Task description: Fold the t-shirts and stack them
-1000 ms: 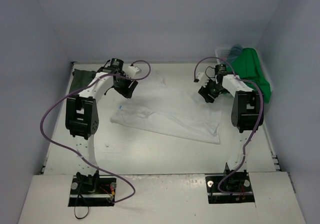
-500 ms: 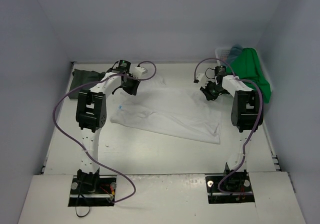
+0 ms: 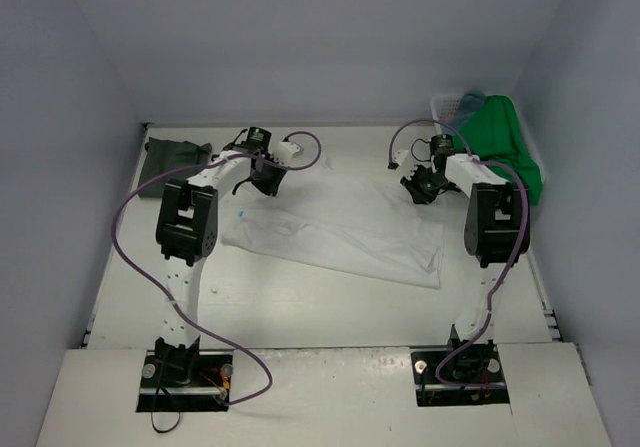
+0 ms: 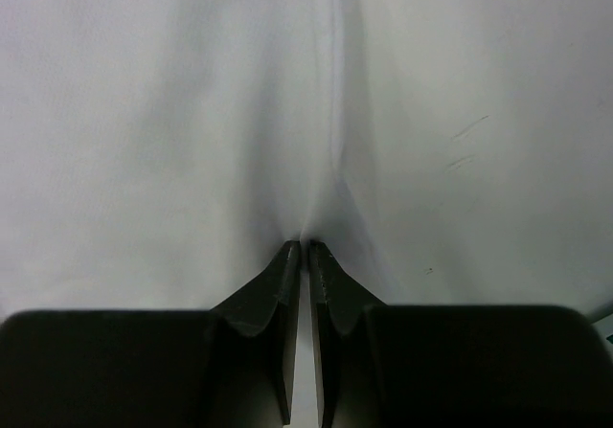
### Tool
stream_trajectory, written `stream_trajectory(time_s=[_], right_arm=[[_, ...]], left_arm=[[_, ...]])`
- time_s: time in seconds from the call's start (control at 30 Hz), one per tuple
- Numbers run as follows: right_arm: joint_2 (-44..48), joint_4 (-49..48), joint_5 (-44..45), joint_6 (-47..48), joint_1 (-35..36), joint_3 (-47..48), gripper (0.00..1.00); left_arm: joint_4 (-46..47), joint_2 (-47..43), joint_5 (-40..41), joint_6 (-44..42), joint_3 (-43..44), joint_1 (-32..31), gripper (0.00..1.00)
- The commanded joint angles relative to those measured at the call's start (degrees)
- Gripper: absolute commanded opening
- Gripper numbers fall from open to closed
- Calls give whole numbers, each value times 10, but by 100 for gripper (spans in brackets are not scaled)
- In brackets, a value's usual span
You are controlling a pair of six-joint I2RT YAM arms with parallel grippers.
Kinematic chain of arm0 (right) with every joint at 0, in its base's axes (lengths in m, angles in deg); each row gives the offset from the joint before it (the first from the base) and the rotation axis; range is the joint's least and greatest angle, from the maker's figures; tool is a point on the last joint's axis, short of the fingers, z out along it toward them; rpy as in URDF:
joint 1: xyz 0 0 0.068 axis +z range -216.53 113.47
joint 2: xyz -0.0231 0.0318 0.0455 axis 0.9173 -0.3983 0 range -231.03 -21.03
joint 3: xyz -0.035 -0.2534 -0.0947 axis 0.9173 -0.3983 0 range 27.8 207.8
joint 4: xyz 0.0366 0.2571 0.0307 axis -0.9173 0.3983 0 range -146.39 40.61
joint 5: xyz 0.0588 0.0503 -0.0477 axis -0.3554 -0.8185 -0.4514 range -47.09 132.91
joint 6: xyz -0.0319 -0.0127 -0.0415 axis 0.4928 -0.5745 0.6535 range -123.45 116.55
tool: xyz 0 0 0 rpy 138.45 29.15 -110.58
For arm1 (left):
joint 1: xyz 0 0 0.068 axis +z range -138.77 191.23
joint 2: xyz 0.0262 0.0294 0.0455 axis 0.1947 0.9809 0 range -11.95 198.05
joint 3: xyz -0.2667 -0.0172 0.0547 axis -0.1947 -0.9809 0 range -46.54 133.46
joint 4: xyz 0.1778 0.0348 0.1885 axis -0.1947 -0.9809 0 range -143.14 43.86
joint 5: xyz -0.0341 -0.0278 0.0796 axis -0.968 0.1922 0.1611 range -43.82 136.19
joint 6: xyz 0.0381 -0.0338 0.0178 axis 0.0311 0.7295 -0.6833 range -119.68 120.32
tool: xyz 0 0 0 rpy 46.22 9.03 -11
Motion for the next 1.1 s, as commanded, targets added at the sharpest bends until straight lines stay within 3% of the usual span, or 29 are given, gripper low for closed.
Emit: stream_trajectory(time_s=[0.0,0.5,0.73,0.83,0.9,1.07], right_arm=[[53,16,-15,-2,-4,-14,6],[95,11,-26,-19,-4,-68,11],[93,13,-38,-37,-4,-25,29],[98,15,-40,-37,-4,-4,37],[96,16,-38,-35,-4,13,43],[65,18,-25,-29,-4,36,52]], left_arm=[[-36,-40,40,-24,-51,0,0],[6,-183,79,-67,-295,30,0],[-20,-189,62,-42,-222,34,0],[-39,-191,54,-30,-175,34,10],[-44,-191,51,-27,-154,34,28],[-65,-186,46,-18,-102,34,41]])
